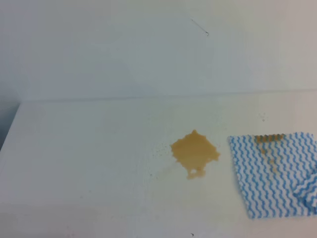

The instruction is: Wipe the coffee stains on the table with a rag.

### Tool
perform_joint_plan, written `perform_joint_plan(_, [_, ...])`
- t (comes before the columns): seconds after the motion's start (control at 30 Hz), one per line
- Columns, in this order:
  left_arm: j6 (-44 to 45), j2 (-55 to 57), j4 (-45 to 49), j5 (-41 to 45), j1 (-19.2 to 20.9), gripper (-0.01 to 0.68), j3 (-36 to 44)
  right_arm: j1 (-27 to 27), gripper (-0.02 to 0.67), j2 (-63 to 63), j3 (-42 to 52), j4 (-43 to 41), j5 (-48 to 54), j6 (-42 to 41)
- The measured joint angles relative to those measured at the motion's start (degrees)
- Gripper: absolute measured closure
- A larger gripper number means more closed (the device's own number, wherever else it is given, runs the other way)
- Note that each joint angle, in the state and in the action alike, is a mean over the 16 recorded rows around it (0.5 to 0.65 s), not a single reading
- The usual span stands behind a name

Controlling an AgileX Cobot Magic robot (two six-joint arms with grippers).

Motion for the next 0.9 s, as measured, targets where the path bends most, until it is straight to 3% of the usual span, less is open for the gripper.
perform_joint_plan(0.67, [0.0,0.0,0.0,0.0,0.0,0.677,0.0,0.0,0.652,-0.1,0.1,0.3,-0.4,0.0])
perform_joint_plan(0.9, [0.0,0.0,0.0,0.0,0.0,0.677,0.0,0.0,0.652,0.0,0.0,2.0,-5.5,0.0])
